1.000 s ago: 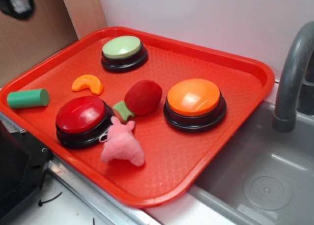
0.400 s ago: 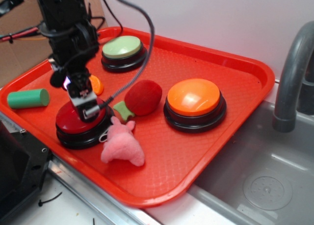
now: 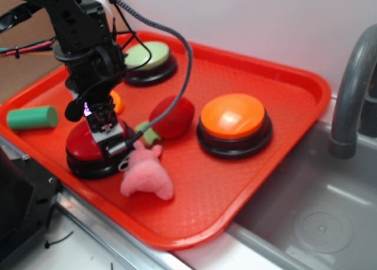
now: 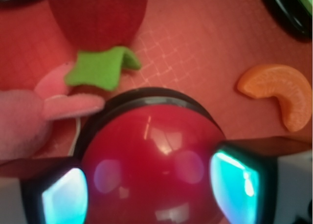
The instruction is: Push the red button.
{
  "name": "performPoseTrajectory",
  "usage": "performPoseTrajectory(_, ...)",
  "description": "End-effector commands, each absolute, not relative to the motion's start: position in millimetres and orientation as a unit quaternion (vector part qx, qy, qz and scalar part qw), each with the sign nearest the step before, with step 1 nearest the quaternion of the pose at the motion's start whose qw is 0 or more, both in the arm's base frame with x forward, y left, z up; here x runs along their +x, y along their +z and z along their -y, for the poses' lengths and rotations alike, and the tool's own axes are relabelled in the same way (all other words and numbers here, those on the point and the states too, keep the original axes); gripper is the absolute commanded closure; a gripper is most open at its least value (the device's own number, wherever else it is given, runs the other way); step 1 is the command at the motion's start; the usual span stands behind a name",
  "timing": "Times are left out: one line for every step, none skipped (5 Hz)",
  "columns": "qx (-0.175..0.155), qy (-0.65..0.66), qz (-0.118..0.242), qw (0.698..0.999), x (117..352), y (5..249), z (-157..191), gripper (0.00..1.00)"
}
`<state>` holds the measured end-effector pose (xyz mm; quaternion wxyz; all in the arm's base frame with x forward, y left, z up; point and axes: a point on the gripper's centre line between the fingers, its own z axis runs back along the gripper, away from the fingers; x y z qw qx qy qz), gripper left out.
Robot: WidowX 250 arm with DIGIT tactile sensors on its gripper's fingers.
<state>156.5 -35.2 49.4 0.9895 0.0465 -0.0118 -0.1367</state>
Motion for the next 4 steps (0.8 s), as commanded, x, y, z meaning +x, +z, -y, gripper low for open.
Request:
performPoseTrajectory(0.028,-0.138,0.010,0.990,164,62,31,0.00)
performPoseTrajectory(0.021,-0.144,0.007,0.989,169,82,31,0.00)
performPoseTrajectory(0.016,-0.144,-0.001,0.989,169,95,31,0.00)
performPoseTrajectory(0.022,-0.140,0.007,0.990,168,107,30,0.00)
